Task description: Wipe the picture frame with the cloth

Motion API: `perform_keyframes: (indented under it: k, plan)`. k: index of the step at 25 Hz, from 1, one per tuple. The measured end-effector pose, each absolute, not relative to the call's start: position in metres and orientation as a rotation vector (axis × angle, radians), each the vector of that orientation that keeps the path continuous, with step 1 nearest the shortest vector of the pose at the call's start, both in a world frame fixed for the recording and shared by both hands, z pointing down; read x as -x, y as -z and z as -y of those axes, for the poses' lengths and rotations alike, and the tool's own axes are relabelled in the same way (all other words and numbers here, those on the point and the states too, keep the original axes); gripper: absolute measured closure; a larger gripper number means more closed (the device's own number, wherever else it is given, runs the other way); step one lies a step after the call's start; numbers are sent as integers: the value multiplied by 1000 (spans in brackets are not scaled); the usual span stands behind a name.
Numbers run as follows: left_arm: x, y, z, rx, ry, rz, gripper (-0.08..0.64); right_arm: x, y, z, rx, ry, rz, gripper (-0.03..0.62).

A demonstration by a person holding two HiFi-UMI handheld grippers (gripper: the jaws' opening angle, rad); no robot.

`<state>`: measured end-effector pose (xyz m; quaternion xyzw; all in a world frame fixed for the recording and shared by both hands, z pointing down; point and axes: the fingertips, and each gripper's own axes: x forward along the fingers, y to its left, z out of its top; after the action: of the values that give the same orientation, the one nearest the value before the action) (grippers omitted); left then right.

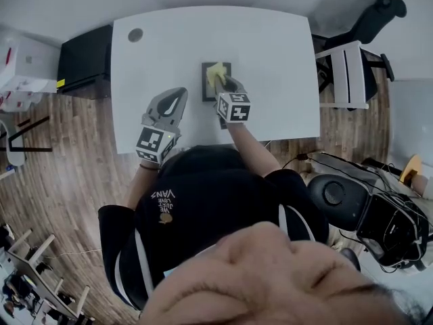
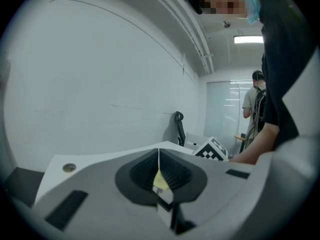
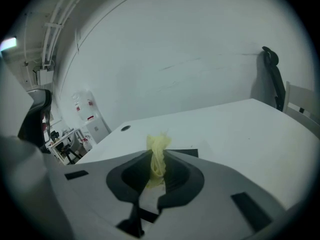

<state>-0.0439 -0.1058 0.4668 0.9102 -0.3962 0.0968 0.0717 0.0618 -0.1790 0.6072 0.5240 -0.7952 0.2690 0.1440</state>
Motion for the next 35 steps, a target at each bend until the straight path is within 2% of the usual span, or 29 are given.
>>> perform_keyframes:
  k: [8,16,35]
  plan:
    - [66,-466,108,-2715,-288,1220,543,-26,-617,174,-1430,-780,2301,545]
    - [69,-468,111,-2710,-290,1219,543,-25,-634,171,-1423,-780,2265,545]
    - [38,-475,110,-2738,-283,1120,543,-106,-642,165,-1617,-785,2121,545]
